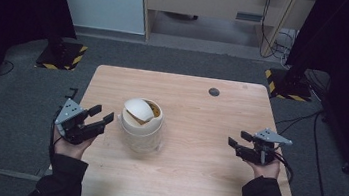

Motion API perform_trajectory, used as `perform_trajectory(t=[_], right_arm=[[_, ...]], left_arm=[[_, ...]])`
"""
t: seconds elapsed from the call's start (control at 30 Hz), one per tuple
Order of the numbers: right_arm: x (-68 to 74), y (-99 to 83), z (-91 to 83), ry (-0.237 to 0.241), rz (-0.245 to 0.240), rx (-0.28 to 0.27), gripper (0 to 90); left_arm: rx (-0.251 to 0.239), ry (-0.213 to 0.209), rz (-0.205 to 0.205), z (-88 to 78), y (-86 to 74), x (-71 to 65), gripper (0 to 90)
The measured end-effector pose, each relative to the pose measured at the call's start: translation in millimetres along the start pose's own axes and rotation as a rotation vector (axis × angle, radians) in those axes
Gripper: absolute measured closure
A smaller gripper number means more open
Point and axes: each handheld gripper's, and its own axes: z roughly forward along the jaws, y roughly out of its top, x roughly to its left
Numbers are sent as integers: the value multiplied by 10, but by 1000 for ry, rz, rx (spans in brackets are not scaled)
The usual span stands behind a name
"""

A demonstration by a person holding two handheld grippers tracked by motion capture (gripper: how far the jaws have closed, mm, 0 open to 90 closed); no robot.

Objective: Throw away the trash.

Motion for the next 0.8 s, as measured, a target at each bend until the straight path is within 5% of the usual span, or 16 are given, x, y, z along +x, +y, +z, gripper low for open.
perform_trajectory(t=[0.17,0.33,0.43,0.47,0.5,0.63,0.8], right_arm=[[-50,-55,19,-20,21,-2,239],[-99,-104,33,-44,35,24,201],[-157,-170,62,-57,56,61,145],[-157,-170,62,-57,56,61,145],[-189,-199,83,-65,60,85,116],[-249,-260,120,-87,98,123,78],[-294,-312,131,-108,122,162,55]], left_arm=[[122,45,-55,110,-356,184,306],[217,91,-39,217,-503,290,264],[329,129,-11,327,-660,416,236],[329,129,-11,327,-660,416,226],[390,140,-34,371,-740,486,214],[479,146,-63,442,-840,554,181],[535,138,-13,523,-904,546,133]])
